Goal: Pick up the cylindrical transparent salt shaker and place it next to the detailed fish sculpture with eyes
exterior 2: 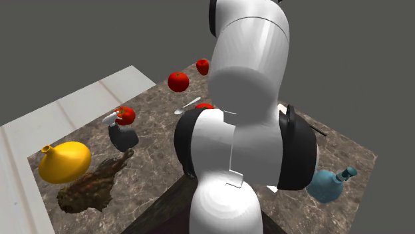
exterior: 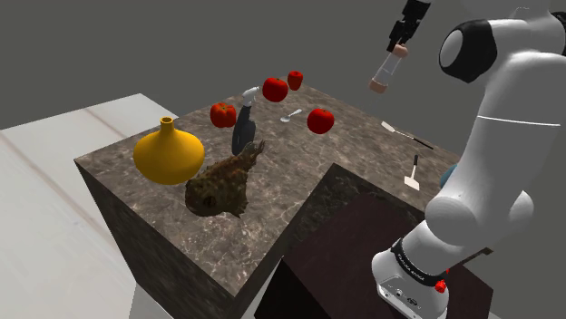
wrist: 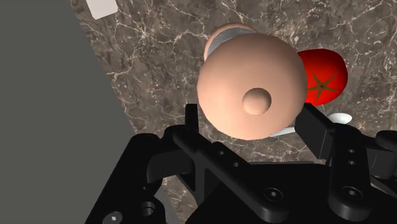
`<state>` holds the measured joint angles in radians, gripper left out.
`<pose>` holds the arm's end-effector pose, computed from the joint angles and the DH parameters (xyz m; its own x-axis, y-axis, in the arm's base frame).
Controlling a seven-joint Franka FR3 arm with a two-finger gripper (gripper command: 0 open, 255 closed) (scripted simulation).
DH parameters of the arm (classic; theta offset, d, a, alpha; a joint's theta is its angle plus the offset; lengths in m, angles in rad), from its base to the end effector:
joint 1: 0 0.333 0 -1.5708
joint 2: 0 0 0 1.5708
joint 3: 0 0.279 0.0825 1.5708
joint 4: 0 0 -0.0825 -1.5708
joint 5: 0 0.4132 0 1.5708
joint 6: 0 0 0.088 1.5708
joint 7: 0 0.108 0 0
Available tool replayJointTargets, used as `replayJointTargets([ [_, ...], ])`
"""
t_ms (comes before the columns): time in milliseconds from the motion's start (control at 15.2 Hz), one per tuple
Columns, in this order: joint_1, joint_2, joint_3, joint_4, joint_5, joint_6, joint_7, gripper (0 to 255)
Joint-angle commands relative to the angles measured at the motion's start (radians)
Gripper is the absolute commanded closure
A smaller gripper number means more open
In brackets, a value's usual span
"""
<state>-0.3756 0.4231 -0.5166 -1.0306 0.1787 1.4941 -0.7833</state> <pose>0.4981 -0.4537 0.6049 0.9984 -0.0377 0.0417 -0.0410 -0.9959 0.0810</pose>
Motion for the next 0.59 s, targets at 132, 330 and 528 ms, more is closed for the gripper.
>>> replayJointTargets([
  [132,-0.044,0.058,0.005,0.153,0.029,-0.096,-0.004,255],
  [330,0.041,-0.048,-0.003,-0.001,-0.024,-0.044,0.033,255],
  [528,0.145,-0.185,0.004,-0.187,-0.099,0.016,0.104,255],
])
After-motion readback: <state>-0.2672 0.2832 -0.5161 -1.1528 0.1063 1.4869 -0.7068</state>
